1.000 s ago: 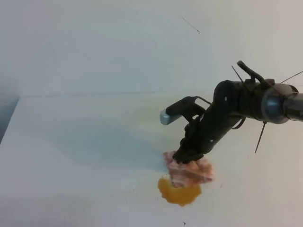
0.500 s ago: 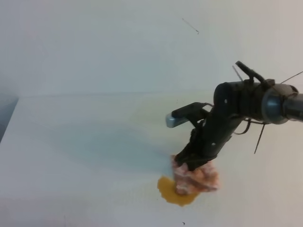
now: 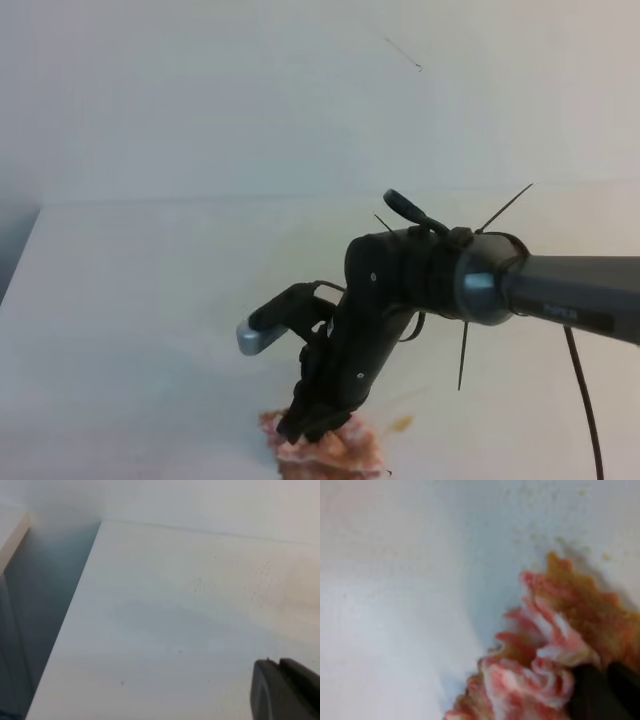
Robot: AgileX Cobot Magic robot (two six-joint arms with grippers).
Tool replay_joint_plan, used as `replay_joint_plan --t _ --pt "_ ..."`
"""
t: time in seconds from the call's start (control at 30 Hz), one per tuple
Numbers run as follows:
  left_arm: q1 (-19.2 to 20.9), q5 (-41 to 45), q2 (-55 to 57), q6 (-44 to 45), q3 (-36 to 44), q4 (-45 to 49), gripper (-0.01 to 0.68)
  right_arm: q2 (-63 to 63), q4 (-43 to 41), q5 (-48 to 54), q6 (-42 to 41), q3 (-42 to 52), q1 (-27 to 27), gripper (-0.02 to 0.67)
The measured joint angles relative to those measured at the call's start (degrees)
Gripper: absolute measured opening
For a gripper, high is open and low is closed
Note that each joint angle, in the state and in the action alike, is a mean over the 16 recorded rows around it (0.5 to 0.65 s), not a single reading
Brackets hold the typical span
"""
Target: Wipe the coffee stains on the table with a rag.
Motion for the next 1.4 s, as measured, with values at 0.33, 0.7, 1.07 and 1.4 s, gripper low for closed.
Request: replay_joint_plan --t 0.33,0.7,1.07,1.4 --pt "0.00 0.00 0.00 0.01 0.00 0.00 -0.001 -0.68 -15.04 2.27 8.41 -0.19 -4.25 0.032" --pt "0.00 0.00 0.00 0.01 0.00 0.00 -0.001 -1.80 -19.26 4.81 13.44 3.29 -13.29 0.032" --pt "0.00 0.00 0.00 0.01 0.00 0.00 -0.001 -2.45 -8.11 5.26 5.37 6.08 0.16 0.031" --pt "0.00 -0.06 0.00 0.01 0.16 0.00 -0.001 -1.24 -12.18 -2.05 3.79 -0.47 10.44 0.031"
